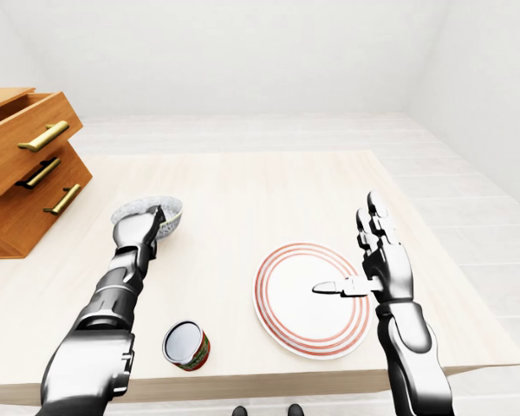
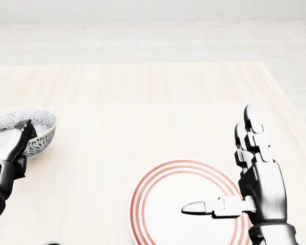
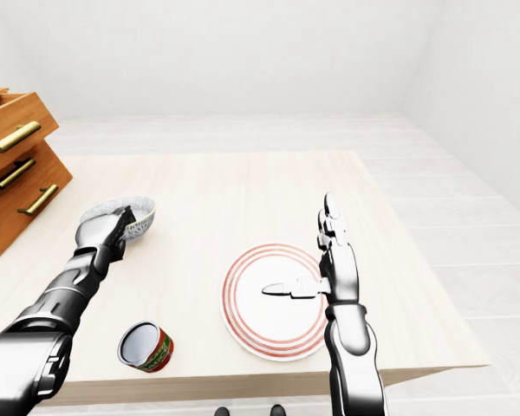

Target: Put the bowl on the plate.

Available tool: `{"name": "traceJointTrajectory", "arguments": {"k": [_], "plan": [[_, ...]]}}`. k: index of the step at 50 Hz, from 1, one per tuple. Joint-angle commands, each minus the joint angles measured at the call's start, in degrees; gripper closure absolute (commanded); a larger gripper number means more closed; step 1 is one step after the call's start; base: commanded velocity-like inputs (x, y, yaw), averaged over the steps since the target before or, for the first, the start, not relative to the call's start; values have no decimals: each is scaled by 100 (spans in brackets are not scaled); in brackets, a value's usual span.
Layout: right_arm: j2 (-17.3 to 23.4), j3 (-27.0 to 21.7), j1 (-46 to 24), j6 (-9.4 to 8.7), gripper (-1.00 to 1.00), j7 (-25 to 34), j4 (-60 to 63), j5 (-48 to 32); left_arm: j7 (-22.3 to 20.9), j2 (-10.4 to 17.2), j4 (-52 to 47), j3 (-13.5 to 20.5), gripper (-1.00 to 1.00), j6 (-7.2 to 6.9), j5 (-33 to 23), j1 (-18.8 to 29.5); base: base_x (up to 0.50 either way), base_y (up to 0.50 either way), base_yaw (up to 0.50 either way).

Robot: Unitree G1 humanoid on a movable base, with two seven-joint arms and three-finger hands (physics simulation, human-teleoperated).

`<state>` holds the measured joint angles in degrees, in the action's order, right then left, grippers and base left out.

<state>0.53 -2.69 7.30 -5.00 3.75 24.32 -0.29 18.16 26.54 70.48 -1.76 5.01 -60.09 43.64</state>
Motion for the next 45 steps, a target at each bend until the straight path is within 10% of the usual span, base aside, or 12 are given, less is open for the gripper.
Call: {"name": "traceJointTrajectory", "arguments": {"k": [1, 30, 45], "plan": [[-10, 10, 63, 0, -100, -8, 44, -4, 94, -14, -235, 116, 100, -1, -179, 11, 0, 0, 0], [7, 4, 11, 0, -100, 0, 86, -17, -397, -216, -1885, 302, 100, -1, -179, -572, 0, 0, 0], [15, -25, -62, 0, -100, -4, -62, -31, -1378, -622, -4186, 444, 100, -1, -276, -1370, 0, 0, 0]]}}
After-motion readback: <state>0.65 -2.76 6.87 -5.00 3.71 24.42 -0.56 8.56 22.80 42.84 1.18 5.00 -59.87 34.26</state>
